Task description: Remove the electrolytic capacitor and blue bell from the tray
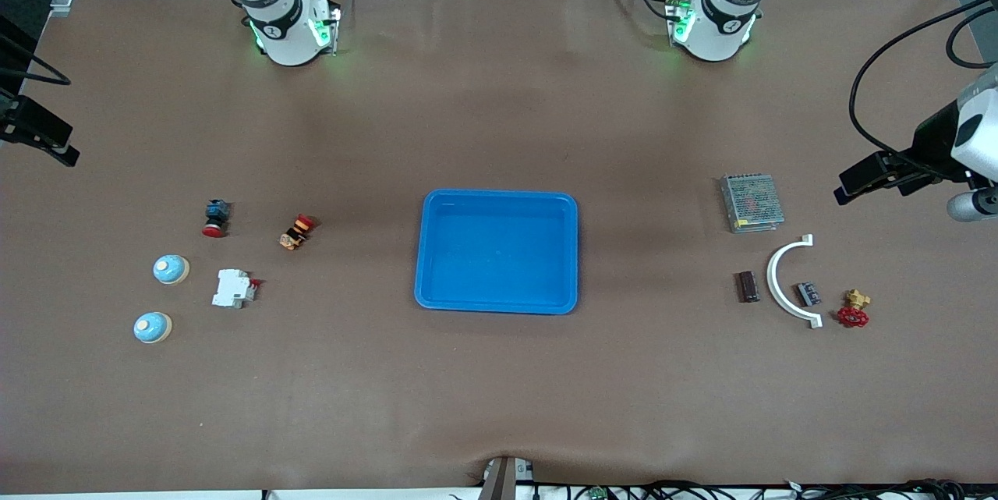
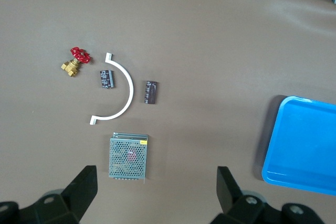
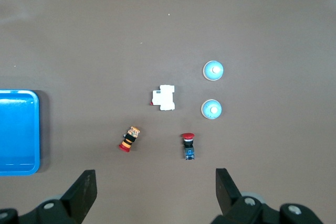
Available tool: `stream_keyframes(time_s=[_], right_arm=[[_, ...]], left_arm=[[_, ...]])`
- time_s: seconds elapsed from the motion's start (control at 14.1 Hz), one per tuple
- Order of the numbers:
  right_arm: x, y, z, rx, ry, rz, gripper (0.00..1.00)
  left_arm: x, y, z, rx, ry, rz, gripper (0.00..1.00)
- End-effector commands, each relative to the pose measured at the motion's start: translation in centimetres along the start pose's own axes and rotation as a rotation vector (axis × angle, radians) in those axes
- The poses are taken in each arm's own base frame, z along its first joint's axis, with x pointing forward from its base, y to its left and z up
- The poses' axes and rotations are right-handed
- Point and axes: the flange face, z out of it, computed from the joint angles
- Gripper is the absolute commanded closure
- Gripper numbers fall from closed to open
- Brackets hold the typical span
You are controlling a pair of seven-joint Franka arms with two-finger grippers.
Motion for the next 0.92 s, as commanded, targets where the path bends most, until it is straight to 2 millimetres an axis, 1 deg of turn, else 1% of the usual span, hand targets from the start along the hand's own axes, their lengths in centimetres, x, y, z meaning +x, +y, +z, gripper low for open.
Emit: stream_keyframes(time_s=[0.0, 0.14, 0.21, 0.35, 0.43, 0.5, 0.71, 0.78, 0.85], right_arm=[[-1.1, 0.0, -1.1, 0.018, 0.012, 0.029, 0.0], [-1.5, 0.0, -1.6, 0.018, 0.018, 0.053, 0.0], [-1.6, 0.0, -1.7, 0.018, 0.018, 0.056, 0.0], [-1.8, 0.0, -1.7, 0.016, 0.002, 0.072, 0.0], [-1.9, 0.0, -1.8, 0.016, 0.002, 0.079, 0.0], [-1.8, 0.0, -1.8, 0.016, 0.002, 0.081, 0.0], [-1.8, 0.0, -2.0, 0.015, 0.007, 0.075, 0.0], [-1.9, 0.0, -1.9, 0.014, -0.005, 0.077, 0.0], [-2.2, 0.2, -1.6, 0.013, -0.03, 0.081, 0.0]], left_arm=[[0.0, -0.1, -1.3, -0.01, 0.021, 0.015, 0.0], [-0.3, -0.3, -2.1, -0.002, 0.037, 0.023, 0.0], [-0.4, -0.2, -2.1, 0.038, 0.044, 0.04, 0.0], [-0.9, 0.8, -1.8, 0.073, 0.034, 0.071, 0.0], [-1.3, 1.2, -2.2, 0.073, 0.03, 0.081, 0.0], [-1.5, 1.2, -2.6, 0.073, 0.033, 0.095, 0.0], [-2.7, 0.6, -3.8, 0.076, 0.013, 0.14, 0.0], [-3.0, 0.2, -4.4, 0.076, 0.017, 0.145, 0.0], [-2.9, -0.3, -4.6, 0.077, 0.017, 0.148, 0.0]])
